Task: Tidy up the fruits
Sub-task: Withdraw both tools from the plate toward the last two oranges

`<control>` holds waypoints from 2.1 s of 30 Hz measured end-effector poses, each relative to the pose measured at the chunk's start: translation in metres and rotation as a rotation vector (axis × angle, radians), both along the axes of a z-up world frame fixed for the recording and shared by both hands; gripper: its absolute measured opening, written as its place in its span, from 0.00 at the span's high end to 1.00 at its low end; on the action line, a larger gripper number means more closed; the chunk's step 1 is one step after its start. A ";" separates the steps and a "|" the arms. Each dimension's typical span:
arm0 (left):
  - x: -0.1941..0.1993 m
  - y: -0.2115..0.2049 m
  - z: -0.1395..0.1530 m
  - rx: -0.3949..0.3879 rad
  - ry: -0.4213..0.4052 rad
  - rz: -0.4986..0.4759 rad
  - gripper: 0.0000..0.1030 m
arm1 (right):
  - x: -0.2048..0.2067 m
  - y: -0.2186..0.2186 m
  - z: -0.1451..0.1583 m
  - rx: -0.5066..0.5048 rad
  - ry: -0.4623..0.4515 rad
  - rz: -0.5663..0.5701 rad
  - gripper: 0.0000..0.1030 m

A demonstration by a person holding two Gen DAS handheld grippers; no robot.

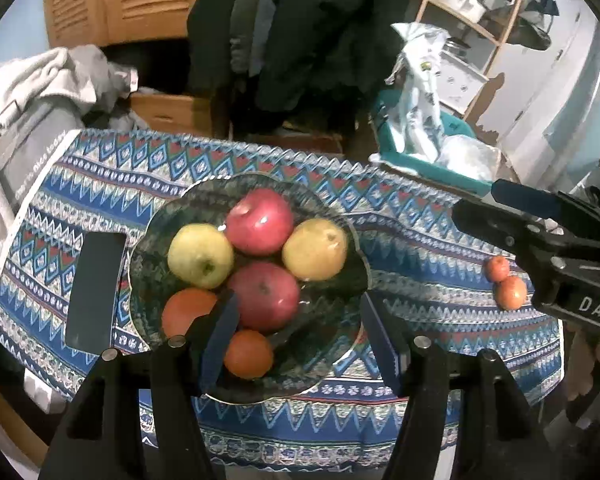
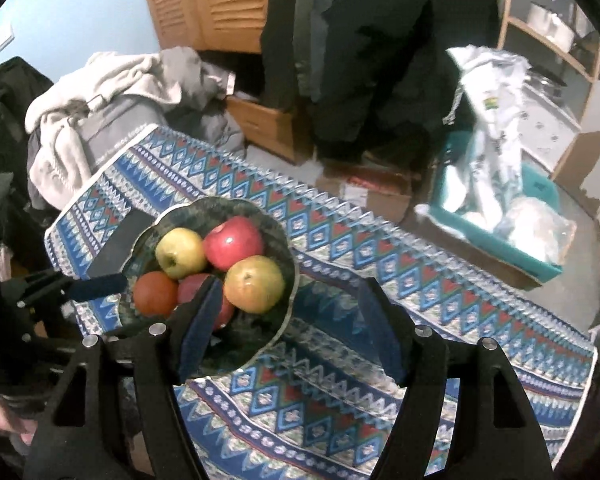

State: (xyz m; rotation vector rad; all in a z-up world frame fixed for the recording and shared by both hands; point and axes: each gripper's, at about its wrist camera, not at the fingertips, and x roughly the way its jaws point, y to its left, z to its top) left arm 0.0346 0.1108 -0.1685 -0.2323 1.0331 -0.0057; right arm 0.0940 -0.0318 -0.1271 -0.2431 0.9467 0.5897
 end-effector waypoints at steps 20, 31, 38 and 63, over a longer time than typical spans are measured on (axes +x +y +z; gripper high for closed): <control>0.008 -0.059 0.028 0.018 -0.054 -0.097 0.30 | -0.016 -0.087 0.030 0.028 -0.049 -0.131 0.25; 0.018 -0.107 0.027 0.058 -0.047 -0.180 0.25 | -0.011 -0.153 0.014 0.011 -0.017 -0.237 0.25; 0.027 -0.133 0.020 0.081 -0.025 -0.223 0.23 | -0.010 -0.198 0.007 0.015 -0.004 -0.313 0.21; 0.072 -0.199 -0.036 0.119 0.055 -0.344 0.22 | 0.011 -0.280 -0.096 -0.066 0.212 -0.419 0.17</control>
